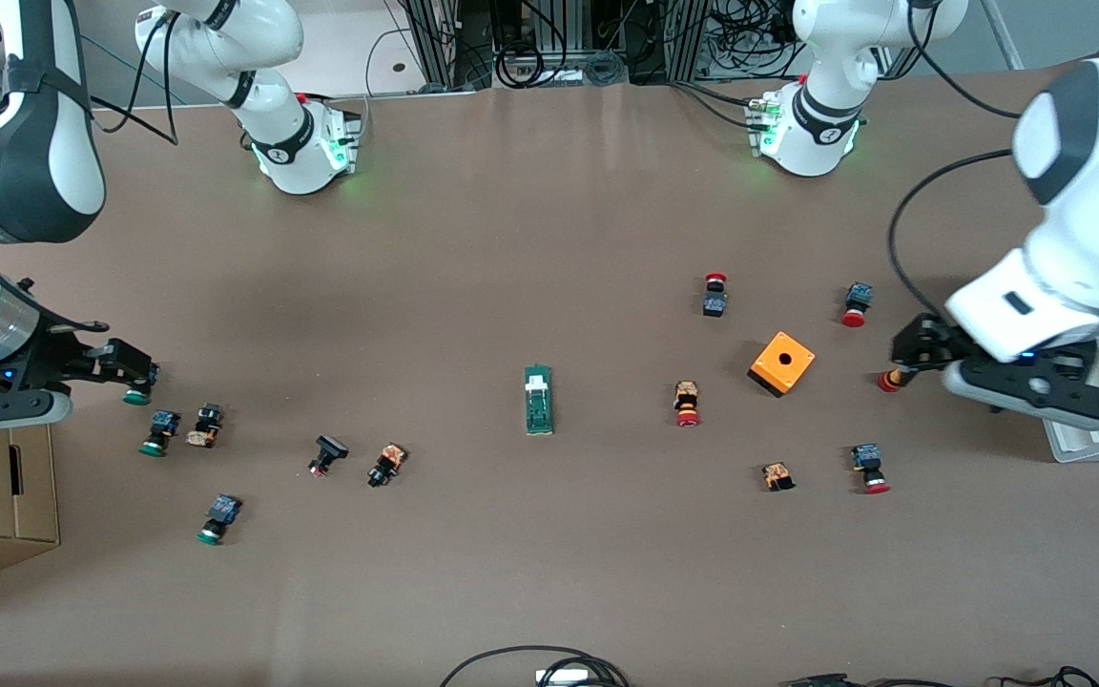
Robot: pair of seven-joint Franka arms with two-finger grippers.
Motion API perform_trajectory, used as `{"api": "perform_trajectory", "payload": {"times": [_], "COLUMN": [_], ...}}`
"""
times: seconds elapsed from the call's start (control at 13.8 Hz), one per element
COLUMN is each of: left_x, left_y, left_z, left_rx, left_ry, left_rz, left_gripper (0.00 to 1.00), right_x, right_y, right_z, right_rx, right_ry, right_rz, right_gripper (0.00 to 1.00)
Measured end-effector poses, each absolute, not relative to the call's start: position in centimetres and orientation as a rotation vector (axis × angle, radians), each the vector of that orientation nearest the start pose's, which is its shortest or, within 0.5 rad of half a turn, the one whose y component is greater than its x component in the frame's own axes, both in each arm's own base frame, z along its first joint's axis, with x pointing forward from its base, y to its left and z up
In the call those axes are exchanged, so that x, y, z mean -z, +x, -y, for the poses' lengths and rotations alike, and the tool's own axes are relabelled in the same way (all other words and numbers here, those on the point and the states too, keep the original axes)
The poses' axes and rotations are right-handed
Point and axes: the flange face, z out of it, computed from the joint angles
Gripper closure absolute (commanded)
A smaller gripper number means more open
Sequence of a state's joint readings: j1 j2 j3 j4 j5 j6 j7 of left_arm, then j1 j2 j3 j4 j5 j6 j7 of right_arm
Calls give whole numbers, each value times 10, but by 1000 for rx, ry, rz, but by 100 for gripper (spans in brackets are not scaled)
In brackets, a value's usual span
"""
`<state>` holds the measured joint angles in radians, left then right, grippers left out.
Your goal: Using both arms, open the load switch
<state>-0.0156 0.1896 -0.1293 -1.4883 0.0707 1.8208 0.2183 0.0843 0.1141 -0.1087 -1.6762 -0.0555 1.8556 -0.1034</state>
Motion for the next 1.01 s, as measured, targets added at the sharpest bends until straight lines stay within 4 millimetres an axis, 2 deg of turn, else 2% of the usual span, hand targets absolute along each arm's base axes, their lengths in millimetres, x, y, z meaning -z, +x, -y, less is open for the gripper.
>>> {"api": "perform_trajectory", "payload": {"times": [0.36,0.51,0.79,1.01], "left_x": [-578,-575,-577,-579], "left_y": [627,624,614,605], "left_z": [14,0,12,18], "left_rx": [163,121,100,93], "left_ry": [-3042,-3060,-3145,-3148], "left_rz": [-550,-518,-346,-312], "left_gripper": [0,0,0,0], "right_x": [-533,-533,-533,-533], "right_y": [606,606,606,606], "right_z": [25,24,24,21], "right_rx": [90,85,85,85], "right_ry": [-3181,-3160,-3159,-3158], "right_rz": [108,98,97,105], "right_gripper": [0,0,0,0]}}
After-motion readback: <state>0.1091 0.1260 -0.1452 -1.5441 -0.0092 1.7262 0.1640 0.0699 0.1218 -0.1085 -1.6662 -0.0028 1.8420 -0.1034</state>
